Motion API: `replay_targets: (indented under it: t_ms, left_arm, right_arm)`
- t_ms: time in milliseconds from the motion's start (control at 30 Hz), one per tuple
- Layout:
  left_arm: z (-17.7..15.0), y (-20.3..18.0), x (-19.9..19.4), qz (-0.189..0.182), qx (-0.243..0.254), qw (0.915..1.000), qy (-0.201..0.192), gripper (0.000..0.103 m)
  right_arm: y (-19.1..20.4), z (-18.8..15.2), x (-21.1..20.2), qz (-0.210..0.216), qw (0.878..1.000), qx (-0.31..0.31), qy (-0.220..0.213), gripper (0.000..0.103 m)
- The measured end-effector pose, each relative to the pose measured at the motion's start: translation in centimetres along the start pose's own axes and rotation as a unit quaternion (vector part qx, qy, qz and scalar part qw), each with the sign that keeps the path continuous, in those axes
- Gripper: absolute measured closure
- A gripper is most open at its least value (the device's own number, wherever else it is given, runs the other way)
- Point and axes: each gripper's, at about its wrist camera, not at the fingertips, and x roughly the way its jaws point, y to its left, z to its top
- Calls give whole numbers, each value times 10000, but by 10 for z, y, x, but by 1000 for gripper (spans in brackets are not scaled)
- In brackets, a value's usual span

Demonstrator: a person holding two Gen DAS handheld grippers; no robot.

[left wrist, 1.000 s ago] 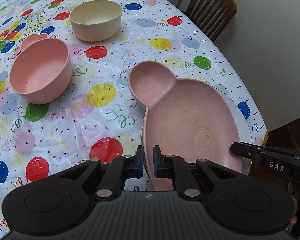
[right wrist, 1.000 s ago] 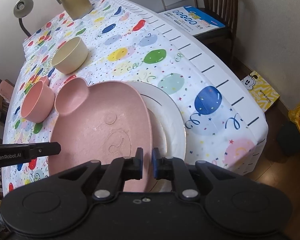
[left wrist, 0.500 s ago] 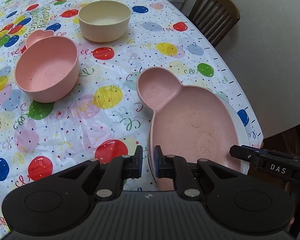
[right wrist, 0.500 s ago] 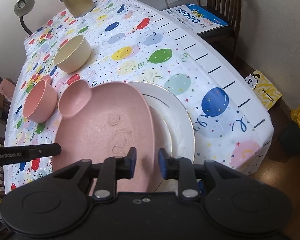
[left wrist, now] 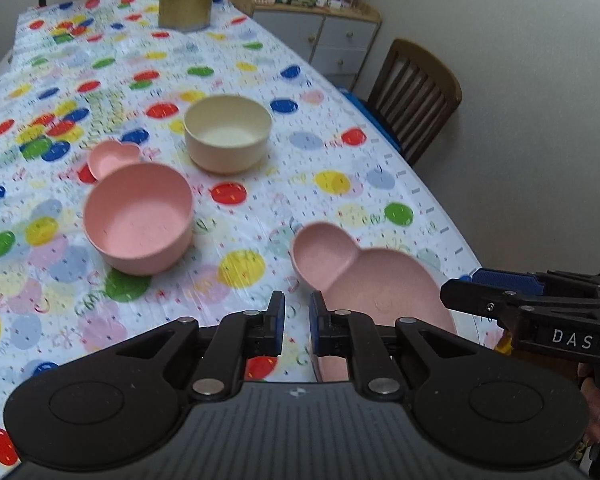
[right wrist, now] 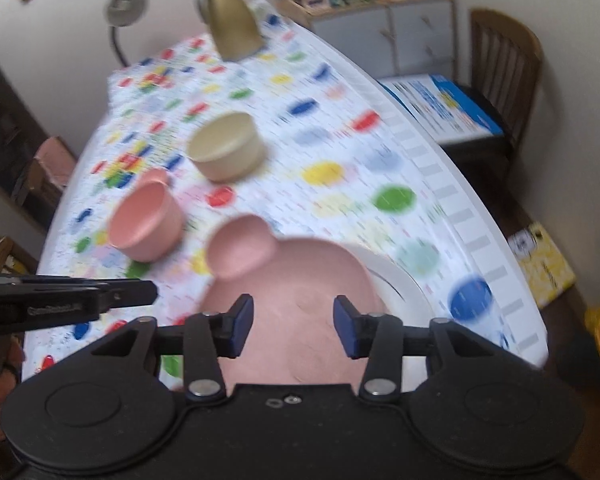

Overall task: Organize plates and bowls
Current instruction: 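Lower the bear plate onto the white plates and open both grippers, then move both grippers to the rim of the large pink bowl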

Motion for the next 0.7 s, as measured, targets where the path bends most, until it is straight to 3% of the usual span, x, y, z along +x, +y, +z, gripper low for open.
replay_targets:
  t_ms: [67, 133, 200, 367, 500, 600, 700]
  left_arm:
    - [3, 6, -8, 40, -48, 9999, -142, 84]
    - [6, 13, -16, 107, -117, 9995, -287, 61]
    - [8, 20, -23, 210, -155, 9986, -455, 47]
    - [14, 38, -32, 436, -357, 9964, -639, 44]
    - [17, 54, -34, 686, -533, 9932, -770, 31]
    - [21, 65, -33, 909, -641, 9902, -849, 30]
    - [24, 79, -31, 1138, -844, 9855, -931, 26]
  right_arm:
    - [12, 10, -2, 36, 9998, -157, -90, 53]
    - [23, 19, -3, 84, 9994, -291, -176, 48]
    - [33, 27, -3, 117, 9987, -410, -271, 42]
    - [57, 47, 1, 209, 9967, -656, -434, 29]
    - [73, 61, 13, 277, 9951, -825, -467, 20]
    - [85, 69, 25, 302, 9938, -937, -512, 6]
    - [97, 77, 38, 301, 9925, -1064, -524, 1]
